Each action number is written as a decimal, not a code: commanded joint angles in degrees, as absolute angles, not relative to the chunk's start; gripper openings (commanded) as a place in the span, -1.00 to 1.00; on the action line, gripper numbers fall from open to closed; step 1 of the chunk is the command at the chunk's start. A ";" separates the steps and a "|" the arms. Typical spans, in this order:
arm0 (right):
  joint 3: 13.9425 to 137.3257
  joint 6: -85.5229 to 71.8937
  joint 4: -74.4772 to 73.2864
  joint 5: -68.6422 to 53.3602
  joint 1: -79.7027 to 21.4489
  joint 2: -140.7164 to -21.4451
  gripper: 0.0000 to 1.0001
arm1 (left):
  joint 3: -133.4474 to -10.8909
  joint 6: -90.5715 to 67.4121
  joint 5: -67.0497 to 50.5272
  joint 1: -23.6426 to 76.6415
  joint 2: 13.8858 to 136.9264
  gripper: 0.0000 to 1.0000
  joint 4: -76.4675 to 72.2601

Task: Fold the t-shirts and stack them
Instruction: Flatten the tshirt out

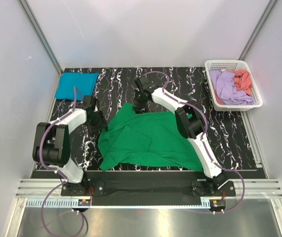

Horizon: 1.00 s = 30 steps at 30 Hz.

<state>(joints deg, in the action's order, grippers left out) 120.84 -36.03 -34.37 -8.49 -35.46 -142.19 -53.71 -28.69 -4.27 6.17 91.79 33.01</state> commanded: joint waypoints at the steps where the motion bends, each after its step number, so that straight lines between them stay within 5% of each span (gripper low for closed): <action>1: 126.38 -34.81 -33.23 -8.00 -35.33 -141.25 -1.00 | -54.67 -26.54 -8.61 6.15 94.12 0.14 30.06; 3: 128.48 -34.19 -33.05 -8.35 -35.33 -140.28 -1.00 | -54.93 -26.45 -10.27 6.15 94.39 0.01 29.45; 8: 135.15 -34.36 -34.45 -8.79 -35.33 -138.08 -1.00 | -58.61 -26.63 -8.44 6.15 92.74 -1.00 34.25; 16: 136.95 -31.99 -43.23 -3.69 -34.89 -130.36 -1.00 | -69.01 -26.45 -2.46 6.24 78.76 -1.00 44.91; 26: 94.78 -30.50 -34.81 -7.46 -34.72 -117.51 -1.00 | -45.90 -28.92 -12.21 6.24 74.89 -1.00 42.54; 28: 92.82 -29.71 -34.54 -8.35 -34.89 -116.64 -1.00 | -44.83 -28.39 -14.06 6.24 74.10 -0.83 42.97; 30: 89.92 -28.92 -33.32 -9.49 -34.80 -115.41 -1.00 | -45.87 -27.34 -15.46 6.24 71.90 -0.38 44.12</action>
